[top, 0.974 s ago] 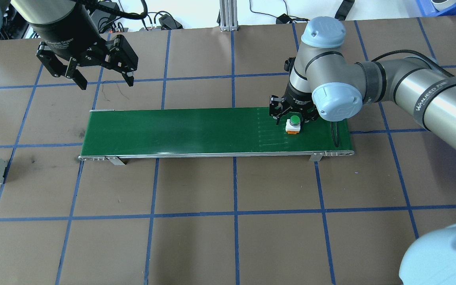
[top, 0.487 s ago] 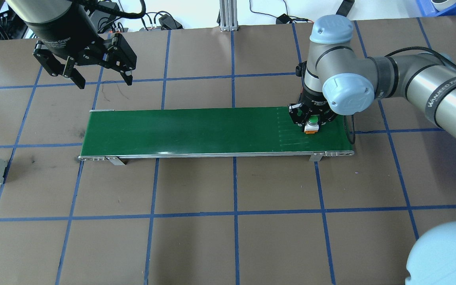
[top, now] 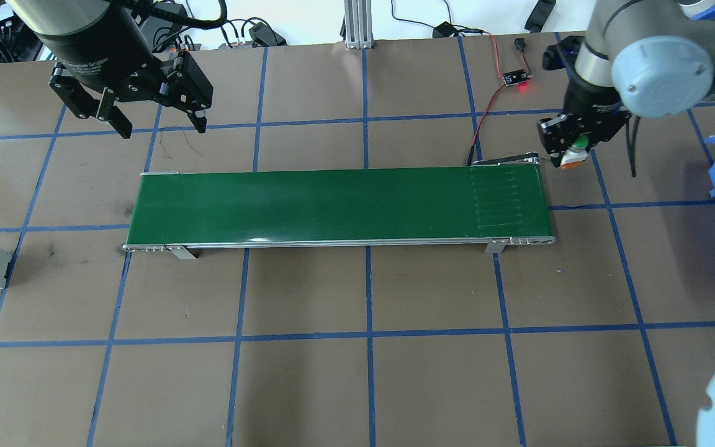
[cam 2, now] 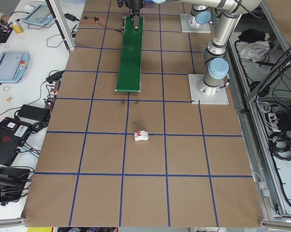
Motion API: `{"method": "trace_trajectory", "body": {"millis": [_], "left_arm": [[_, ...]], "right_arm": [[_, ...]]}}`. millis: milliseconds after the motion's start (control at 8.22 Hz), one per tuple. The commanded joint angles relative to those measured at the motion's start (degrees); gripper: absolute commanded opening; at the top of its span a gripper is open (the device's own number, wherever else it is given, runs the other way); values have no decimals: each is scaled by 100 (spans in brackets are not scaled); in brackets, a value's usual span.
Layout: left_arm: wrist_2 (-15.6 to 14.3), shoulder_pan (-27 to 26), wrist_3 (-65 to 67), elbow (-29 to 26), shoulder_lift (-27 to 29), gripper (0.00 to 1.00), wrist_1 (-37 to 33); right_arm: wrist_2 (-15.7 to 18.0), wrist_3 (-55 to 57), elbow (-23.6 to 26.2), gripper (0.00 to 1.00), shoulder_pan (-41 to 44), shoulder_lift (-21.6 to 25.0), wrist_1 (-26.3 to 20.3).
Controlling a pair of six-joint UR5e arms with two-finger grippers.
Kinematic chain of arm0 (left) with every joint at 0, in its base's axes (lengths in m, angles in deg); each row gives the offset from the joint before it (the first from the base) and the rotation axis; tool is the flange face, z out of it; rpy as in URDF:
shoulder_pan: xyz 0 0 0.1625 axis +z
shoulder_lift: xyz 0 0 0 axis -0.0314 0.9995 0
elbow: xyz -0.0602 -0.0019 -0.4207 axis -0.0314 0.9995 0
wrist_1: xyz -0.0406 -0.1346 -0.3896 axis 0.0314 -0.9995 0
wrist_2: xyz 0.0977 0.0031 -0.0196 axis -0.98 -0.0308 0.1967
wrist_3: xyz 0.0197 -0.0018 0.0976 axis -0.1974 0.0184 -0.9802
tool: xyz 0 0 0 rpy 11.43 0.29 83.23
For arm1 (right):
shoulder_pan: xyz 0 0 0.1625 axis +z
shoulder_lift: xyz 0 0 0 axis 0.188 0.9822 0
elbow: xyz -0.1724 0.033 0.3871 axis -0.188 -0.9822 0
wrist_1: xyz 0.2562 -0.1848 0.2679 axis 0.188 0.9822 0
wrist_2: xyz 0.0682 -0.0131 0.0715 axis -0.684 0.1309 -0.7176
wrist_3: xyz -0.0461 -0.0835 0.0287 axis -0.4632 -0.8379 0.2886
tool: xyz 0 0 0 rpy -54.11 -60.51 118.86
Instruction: Move button from left to right
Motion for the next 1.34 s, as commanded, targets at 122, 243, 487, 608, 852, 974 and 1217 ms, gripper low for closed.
{"method": "trace_trajectory", "body": {"millis": [122,243,487,608,852,974,1217], "left_arm": [[-9,0,0,8,-33,100,3],[0,0,0,8,-50,100,3],[35,0,0,-1,-68,100,3],[44,0,-9,17,-94,100,3],[52,9,-9,52,-94,100,3],[61,9,-9,35,-103,100,12],[52,9,-9,52,-103,100,3]], "right_arm": [[261,-3038,-146,8,-1608,402,-140],[235,-3470,-154,8,-1916,410,-140],[200,-4218,-154,9,-2374,489,-175],[191,-4726,-154,9,-2690,533,-201],[86,-6035,-163,9,-3393,542,-114],[85,-6493,-242,8,-3535,534,-105],[85,-8150,-348,8,-3965,394,558]]}}
